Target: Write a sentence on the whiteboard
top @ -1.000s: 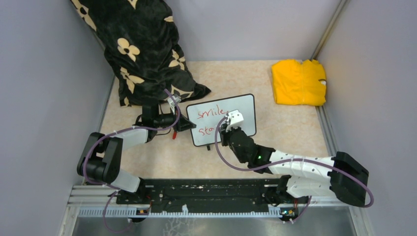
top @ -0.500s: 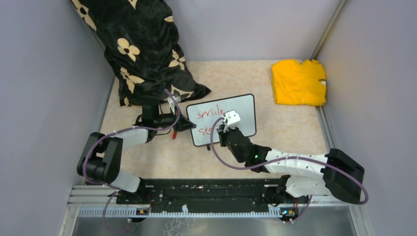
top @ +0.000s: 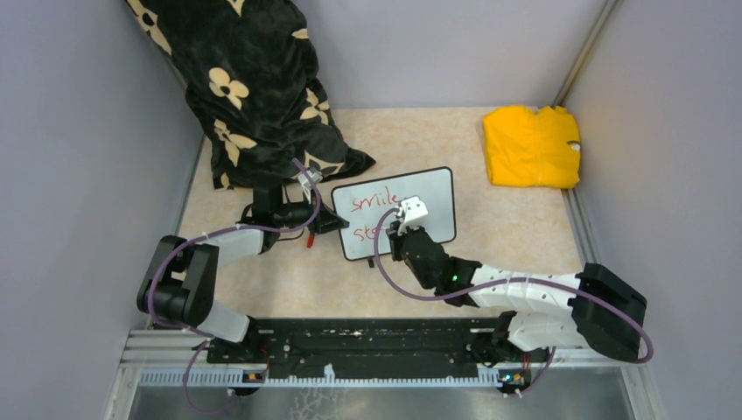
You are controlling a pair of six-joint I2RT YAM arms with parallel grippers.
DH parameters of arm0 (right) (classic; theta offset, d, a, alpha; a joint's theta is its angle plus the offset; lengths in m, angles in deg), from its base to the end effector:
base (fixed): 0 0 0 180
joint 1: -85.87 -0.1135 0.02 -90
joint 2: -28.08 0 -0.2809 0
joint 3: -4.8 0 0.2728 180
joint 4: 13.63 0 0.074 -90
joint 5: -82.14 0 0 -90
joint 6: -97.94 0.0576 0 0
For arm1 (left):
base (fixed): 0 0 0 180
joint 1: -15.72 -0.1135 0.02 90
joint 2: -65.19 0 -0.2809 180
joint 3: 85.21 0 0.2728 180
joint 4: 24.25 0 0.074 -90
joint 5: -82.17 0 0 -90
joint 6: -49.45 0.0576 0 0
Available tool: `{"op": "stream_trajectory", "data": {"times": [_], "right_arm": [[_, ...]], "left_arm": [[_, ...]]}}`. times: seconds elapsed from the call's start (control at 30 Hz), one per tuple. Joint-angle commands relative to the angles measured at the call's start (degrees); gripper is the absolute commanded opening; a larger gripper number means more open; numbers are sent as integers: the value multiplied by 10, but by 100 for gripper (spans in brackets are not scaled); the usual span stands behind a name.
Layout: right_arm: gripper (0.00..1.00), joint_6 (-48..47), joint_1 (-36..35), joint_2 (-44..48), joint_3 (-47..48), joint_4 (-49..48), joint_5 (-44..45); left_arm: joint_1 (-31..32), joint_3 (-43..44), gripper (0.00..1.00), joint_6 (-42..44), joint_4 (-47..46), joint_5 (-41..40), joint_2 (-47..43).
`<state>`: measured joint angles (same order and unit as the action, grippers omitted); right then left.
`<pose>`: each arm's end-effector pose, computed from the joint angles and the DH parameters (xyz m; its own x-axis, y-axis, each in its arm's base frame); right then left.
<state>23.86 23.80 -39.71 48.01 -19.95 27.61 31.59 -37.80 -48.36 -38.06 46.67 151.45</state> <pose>0.1591 0.2288 0.2222 -0.2677 -0.0280 -0.9631 -0.4035 0.9110 0.0856 0.2868 -0.1303 0.1772 -0.5213 0.0662 -0.8508 0.8049 0.3693 -0.4645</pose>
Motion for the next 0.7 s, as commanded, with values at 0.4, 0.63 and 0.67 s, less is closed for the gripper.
{"op": "stream_trajectory", "data": {"times": [0.4,0.63,0.67], "right_arm": [[0,36,7,31,-27,11,-2],[0,34,7,63,-27,2,-1],[0,32,7,67,-26,0,1]], "left_arm": [[3,-8,0,67,53,-77,29],[3,-8,0,67,53,-76,29],[3,-8,0,67,53,-77,29]]}}
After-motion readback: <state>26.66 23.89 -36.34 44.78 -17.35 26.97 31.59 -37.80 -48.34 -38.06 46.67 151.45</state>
